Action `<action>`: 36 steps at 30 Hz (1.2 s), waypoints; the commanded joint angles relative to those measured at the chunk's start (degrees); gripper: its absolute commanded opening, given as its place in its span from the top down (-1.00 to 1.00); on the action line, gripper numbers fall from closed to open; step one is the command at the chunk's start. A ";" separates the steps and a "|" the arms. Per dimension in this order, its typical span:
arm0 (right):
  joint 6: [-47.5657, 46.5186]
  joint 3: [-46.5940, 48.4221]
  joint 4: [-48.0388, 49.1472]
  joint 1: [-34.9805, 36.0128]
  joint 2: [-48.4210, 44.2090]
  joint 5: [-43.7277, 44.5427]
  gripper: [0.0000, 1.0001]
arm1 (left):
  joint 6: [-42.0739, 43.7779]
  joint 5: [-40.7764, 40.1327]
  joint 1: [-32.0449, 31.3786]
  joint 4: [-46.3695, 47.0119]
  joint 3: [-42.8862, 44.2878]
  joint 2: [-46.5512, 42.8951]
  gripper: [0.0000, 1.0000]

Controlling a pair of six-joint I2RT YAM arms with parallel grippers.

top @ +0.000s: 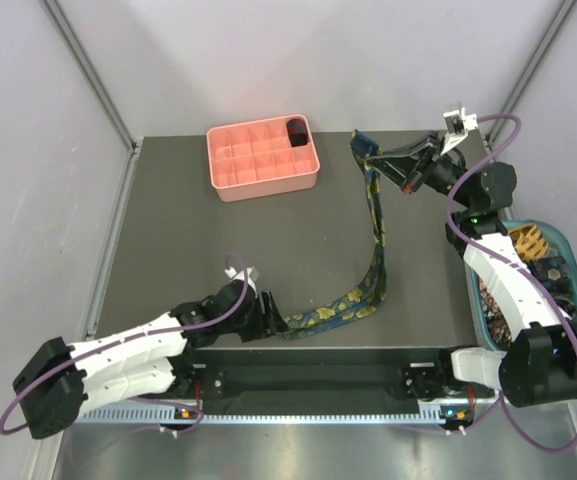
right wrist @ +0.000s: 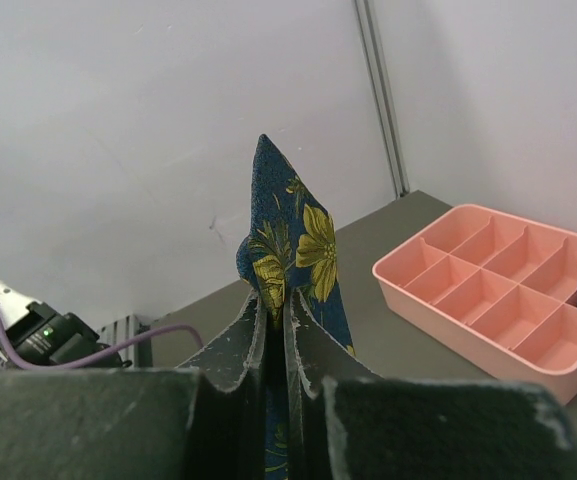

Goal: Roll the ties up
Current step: Flatten the tie

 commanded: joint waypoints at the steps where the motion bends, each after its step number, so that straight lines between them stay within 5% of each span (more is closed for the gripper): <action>1: -2.40 0.04 0.80 -0.56 -2.49 0.65 1.00 | -2.44 -1.79 -0.57 8.77 -0.96 2.34 -0.28; 5: -5.47 0.13 -2.71 -0.56 -3.55 0.83 1.00 | -2.18 -1.79 -0.57 12.03 -0.69 4.37 0.24; 9: -7.41 -0.39 -5.35 -0.56 -4.52 1.62 1.00 | -2.97 -0.56 -0.66 16.24 -1.04 7.44 1.00; 13: -8.47 -0.49 -7.63 -0.56 -5.31 2.84 1.00 | -3.41 -0.46 -0.66 18.11 -1.92 7.10 1.00; 15: -10.04 0.04 -10.70 -0.56 -5.31 5.74 1.00 | -1.31 -5.46 -0.66 11.72 -0.09 4.22 1.00; 21: -8.65 0.74 -11.52 -1.00 -1.98 10.49 1.00 | 4.06 -29.41 -0.57 -14.36 13.27 -5.27 1.00; 25: -5.22 2.15 -8.44 -1.70 3.20 13.39 1.00 | 3.80 -41.93 -0.57 -22.65 18.81 -9.86 1.00; 31: -5.66 5.67 -4.41 -1.88 10.67 18.66 0.93 | 2.39 -54.76 -0.57 -26.36 21.19 -13.73 1.00; 36: -3.37 1.54 5.19 -3.20 15.42 23.14 0.75 | 0.98 -57.07 -0.57 -24.88 18.91 -14.08 1.00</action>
